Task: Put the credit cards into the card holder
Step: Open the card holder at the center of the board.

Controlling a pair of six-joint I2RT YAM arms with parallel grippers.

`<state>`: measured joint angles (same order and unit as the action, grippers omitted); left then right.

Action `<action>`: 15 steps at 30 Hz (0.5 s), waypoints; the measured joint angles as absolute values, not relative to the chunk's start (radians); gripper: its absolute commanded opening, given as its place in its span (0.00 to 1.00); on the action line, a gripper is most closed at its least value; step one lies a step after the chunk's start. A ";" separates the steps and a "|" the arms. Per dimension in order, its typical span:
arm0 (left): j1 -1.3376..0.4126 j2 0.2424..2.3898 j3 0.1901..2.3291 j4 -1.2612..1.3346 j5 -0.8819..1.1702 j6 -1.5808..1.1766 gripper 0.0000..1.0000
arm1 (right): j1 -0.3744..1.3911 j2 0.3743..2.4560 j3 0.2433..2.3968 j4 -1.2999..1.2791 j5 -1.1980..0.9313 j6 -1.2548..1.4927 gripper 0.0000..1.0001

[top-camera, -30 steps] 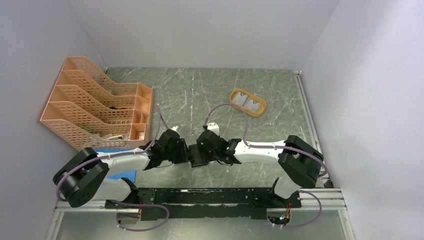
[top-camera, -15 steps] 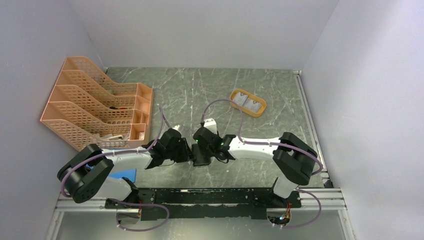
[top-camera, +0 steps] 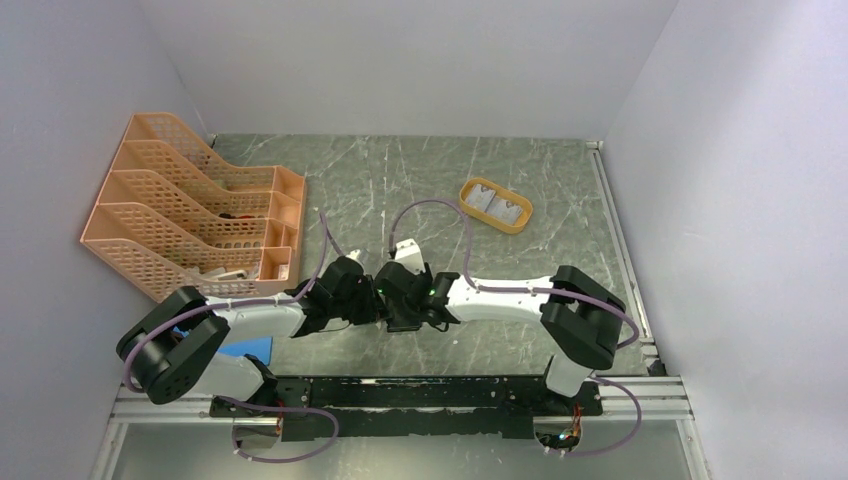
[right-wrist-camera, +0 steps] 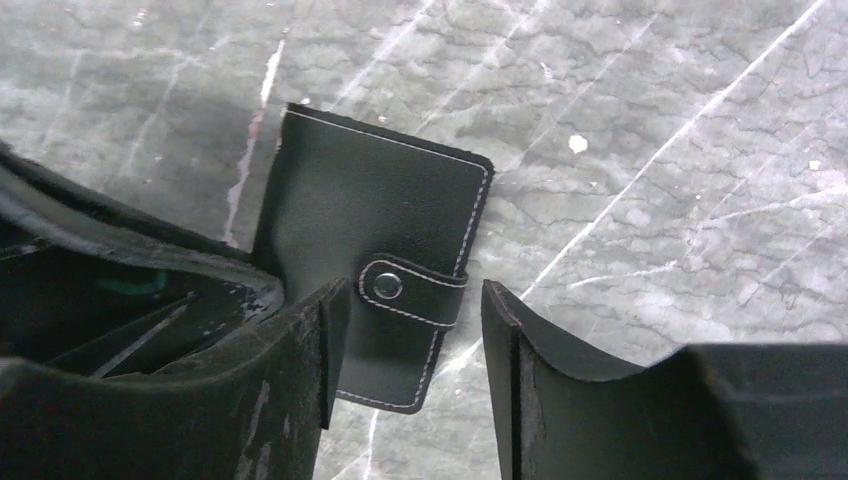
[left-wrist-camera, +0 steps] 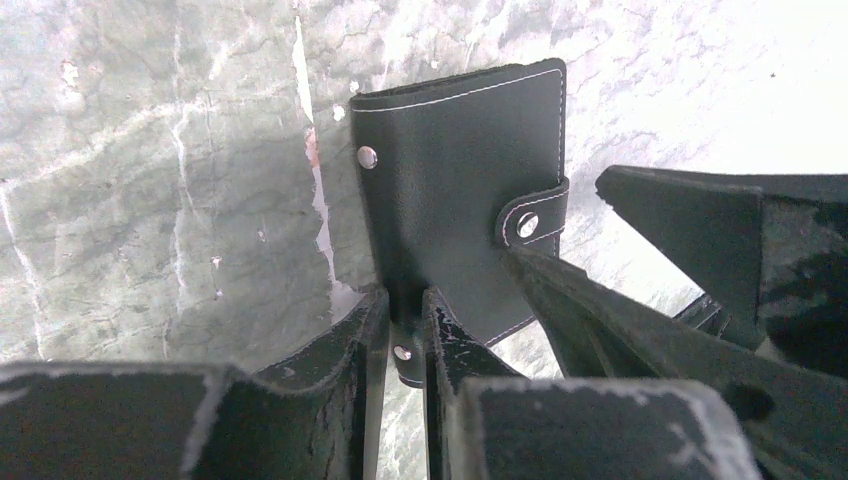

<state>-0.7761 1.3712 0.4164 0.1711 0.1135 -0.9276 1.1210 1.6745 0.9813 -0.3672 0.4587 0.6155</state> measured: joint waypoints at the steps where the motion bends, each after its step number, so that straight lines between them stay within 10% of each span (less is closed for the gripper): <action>1: -0.776 1.371 0.416 0.171 0.113 -0.928 0.20 | 1.127 1.674 0.988 -0.374 0.465 0.615 0.53; 15: -0.776 1.371 0.416 0.171 0.114 -0.928 0.18 | 1.141 1.736 1.033 -0.407 0.490 0.602 0.45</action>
